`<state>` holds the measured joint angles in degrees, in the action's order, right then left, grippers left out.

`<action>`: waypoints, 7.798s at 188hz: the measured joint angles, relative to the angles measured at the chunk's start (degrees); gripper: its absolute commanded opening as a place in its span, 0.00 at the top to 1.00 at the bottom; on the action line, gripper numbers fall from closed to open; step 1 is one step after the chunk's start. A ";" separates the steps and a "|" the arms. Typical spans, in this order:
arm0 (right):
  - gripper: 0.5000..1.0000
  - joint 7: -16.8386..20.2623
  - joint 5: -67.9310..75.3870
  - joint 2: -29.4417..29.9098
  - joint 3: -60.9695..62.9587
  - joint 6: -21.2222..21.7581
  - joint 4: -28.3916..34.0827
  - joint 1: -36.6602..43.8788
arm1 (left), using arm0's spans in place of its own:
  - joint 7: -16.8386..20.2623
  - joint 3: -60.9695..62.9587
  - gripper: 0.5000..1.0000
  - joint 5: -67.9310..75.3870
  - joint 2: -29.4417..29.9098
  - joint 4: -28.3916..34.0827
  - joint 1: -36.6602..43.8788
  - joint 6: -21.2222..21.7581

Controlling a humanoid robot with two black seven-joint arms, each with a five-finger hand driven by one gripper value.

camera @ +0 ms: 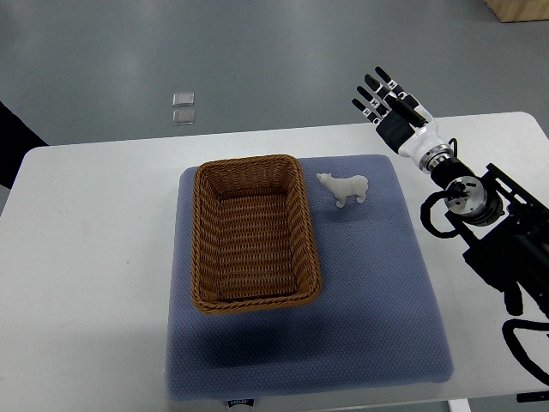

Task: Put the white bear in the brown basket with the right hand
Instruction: 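Move the right hand toward the white bear figurine beside the basket, then lower the right hand over the white bear and close fingers around it, then lift the white bear upward with the right hand, then carry the bear over the wicker basket and lower it inside, then open the right hand, release the bear, and withdraw the arm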

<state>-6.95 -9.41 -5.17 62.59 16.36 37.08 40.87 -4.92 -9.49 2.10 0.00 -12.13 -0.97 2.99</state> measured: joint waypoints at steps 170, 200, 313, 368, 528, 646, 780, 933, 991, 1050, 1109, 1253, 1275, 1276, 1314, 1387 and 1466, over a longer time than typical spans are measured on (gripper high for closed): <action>0.14 4.51 -33.36 -15.68 -26.32 5.79 1.10 15.92 | 0.00 -0.06 0.00 -0.09 0.00 0.03 0.02 0.07; 0.14 8.58 -42.72 -20.50 -38.62 10.74 5.97 22.83 | 0.00 -0.02 0.00 -0.03 0.00 -0.07 0.01 0.01; 0.15 13.56 -50.91 -16.56 -46.80 5.48 9.67 22.06 | 0.00 -0.02 0.00 0.02 0.00 0.00 0.01 0.00; 0.16 13.45 -51.67 -15.73 -46.94 3.71 9.64 20.27 | 0.00 -0.09 0.00 0.00 0.00 -0.08 0.00 0.00; 0.43 12.40 -54.30 -11.26 -48.10 -0.10 6.67 18.19 | 0.00 -0.09 0.00 0.00 0.00 -0.06 0.08 0.00; 1.00 11.10 -57.40 -9.94 -48.08 0.07 5.55 19.73 | 0.00 -0.08 0.00 -0.09 0.00 0.09 0.09 0.07; 1.00 11.70 -49.64 -24.32 -47.98 6.76 26.55 35.72 | 0.00 -0.02 0.00 -0.09 0.00 0.00 0.09 0.07; 1.00 10.61 -50.25 -2.43 -52.75 -1.81 20.58 26.89 | 0.00 -0.09 0.00 -0.08 0.00 0.09 0.09 0.09; 1.00 9.50 -54.30 1.88 -52.95 -3.44 16.05 23.07 | 0.00 0.00 0.00 -0.08 0.00 0.09 0.09 0.09; 0.69 8.98 -56.15 3.20 -52.92 -4.30 13.99 20.69 | 0.00 -0.08 0.00 -0.08 0.00 0.15 0.15 0.09; 0.28 8.56 -56.16 3.27 -52.83 -4.48 13.40 20.57 | 0.00 -0.09 0.00 -0.08 0.00 0.20 0.15 0.09; 0.17 8.46 -46.10 -2.85 -25.91 -4.23 13.48 18.94 | 0.00 -0.09 0.00 -0.13 0.00 0.32 0.17 0.09; 0.17 8.35 -43.18 -2.64 -16.32 -4.36 13.30 13.69 | 0.00 -0.09 0.00 -0.12 0.00 0.22 0.17 0.09; 0.17 8.33 -43.03 -2.60 -15.90 -4.36 13.29 13.42 | 0.00 -0.09 0.00 -0.11 0.00 0.22 0.17 0.09; 0.14 7.29 -29.29 -0.85 -0.73 -4.72 11.46 3.95 | 0.00 -0.09 0.00 -0.08 0.00 0.15 0.17 0.09; 0.14 -0.49 -2.26 2.47 2.63 -2.54 8.03 -3.96 | 0.00 -0.01 0.00 -0.07 0.00 0.00 0.11 0.09; 0.13 -3.42 -1.49 2.62 2.77 -2.03 5.62 -5.69 | 0.00 -0.08 0.00 -0.08 0.00 0.00 0.17 0.09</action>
<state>-10.37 -10.90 -2.56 65.35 14.33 42.70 35.18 -4.92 -9.58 2.03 0.00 -12.13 -0.79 3.08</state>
